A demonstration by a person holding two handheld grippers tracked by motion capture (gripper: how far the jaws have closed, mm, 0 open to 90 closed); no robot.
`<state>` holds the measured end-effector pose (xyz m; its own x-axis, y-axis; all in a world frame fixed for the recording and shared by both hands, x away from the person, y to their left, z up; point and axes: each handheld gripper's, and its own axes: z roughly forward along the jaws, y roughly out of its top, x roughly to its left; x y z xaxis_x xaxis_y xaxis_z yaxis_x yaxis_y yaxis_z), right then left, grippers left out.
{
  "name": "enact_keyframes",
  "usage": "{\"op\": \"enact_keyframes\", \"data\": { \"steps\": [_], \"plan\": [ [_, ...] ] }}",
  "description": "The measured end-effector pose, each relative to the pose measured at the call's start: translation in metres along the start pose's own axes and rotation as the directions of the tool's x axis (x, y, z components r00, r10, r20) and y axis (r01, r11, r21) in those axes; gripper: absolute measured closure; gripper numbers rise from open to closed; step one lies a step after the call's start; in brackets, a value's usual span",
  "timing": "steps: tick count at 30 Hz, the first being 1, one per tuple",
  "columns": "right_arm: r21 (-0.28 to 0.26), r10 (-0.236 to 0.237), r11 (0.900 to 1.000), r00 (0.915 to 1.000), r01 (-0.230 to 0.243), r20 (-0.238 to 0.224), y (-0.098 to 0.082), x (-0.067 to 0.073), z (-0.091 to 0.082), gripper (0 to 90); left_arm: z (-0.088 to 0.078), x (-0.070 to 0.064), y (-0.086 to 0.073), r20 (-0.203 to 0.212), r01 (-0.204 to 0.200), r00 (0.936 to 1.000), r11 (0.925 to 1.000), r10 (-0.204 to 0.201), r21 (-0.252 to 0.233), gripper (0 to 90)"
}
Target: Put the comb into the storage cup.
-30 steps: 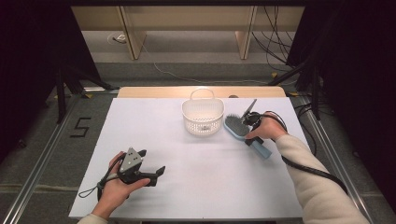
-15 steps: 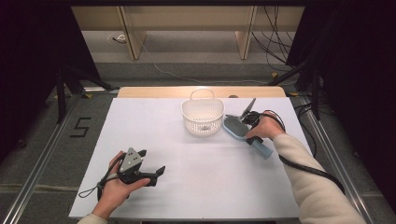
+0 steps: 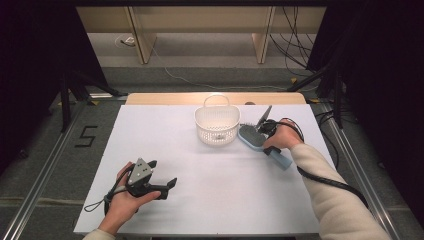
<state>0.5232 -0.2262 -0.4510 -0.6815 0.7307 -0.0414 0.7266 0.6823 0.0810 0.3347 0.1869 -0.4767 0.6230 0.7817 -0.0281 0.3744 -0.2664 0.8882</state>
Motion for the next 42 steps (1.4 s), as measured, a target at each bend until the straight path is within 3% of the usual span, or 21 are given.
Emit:
{"op": "enact_keyframes", "data": {
  "steps": [28,42],
  "plan": [
    [-0.073,0.036,0.997,0.9989,-0.038,-0.031,-0.011,-0.002,-0.001,70.7,0.0,0.0,0.0,-0.003,0.002,1.0,1.0,-0.002,0.002,6.5],
    [-0.153,0.057,0.986,0.998,-0.061,-0.028,-0.018,-0.004,-0.011,70.7,0.0,0.0,0.0,-0.004,0.003,1.0,1.0,-0.003,0.003,6.5]
  ]
}}
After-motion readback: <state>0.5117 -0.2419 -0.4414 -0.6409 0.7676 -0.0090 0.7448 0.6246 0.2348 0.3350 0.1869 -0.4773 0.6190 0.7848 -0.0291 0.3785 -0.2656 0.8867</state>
